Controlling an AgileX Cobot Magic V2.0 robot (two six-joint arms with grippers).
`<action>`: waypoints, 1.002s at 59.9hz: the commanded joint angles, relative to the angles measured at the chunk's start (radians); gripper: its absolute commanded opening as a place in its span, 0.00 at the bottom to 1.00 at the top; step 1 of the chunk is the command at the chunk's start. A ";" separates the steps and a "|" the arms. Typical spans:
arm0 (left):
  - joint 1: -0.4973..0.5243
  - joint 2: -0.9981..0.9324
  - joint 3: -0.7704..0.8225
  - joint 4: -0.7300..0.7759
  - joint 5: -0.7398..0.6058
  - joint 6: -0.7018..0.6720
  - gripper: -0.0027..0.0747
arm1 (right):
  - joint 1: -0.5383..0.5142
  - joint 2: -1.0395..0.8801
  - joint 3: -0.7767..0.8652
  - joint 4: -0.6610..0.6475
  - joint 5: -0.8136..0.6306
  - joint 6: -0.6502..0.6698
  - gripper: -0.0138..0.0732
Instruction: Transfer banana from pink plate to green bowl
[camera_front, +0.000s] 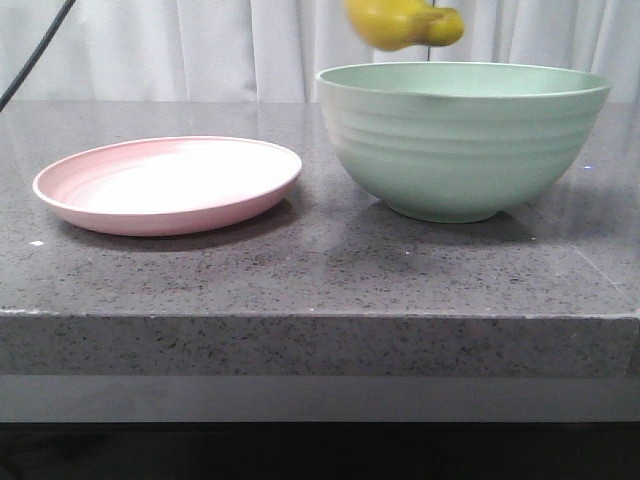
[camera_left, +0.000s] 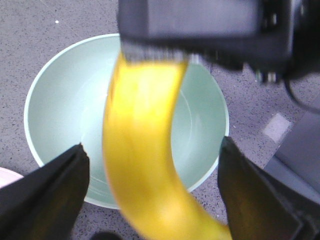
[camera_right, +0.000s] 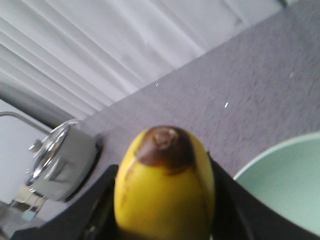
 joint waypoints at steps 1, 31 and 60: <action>-0.010 -0.044 -0.034 -0.017 -0.051 -0.003 0.71 | -0.008 -0.021 -0.087 0.041 -0.047 -0.131 0.28; -0.010 -0.044 -0.034 -0.017 -0.036 -0.003 0.71 | -0.008 0.213 -0.159 -0.132 -0.115 -0.309 0.28; -0.010 -0.044 -0.034 -0.017 -0.036 -0.003 0.71 | -0.008 0.269 -0.159 -0.132 -0.113 -0.309 0.49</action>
